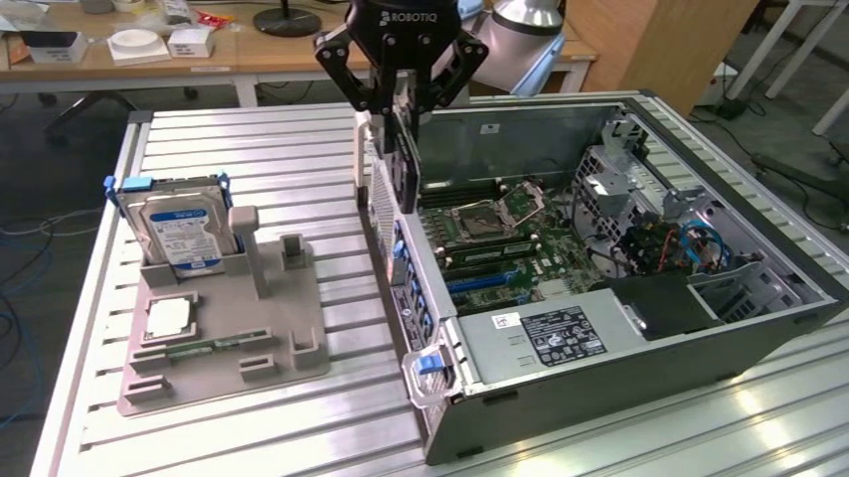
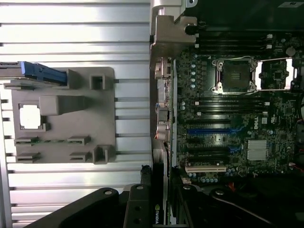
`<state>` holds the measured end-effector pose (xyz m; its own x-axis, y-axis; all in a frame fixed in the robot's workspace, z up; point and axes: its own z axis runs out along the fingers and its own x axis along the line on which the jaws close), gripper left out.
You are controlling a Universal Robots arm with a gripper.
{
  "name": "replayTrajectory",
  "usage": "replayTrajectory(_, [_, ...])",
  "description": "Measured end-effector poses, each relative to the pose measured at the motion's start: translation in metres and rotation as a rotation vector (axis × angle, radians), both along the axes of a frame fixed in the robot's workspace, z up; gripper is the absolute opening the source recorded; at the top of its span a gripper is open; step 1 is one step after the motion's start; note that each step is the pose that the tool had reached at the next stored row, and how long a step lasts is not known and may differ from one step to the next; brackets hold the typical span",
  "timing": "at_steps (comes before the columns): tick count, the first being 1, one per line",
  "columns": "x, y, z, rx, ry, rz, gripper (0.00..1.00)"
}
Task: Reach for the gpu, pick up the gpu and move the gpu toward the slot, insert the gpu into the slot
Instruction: 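Pick up the gpu and move the gpu toward the slot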
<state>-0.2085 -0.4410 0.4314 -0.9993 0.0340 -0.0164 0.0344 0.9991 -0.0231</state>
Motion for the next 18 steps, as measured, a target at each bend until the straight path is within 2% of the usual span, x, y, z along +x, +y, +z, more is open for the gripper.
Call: replayTrajectory(18, [0.013,0.0,0.0,-0.0001,0.0001,-0.009,0.26])
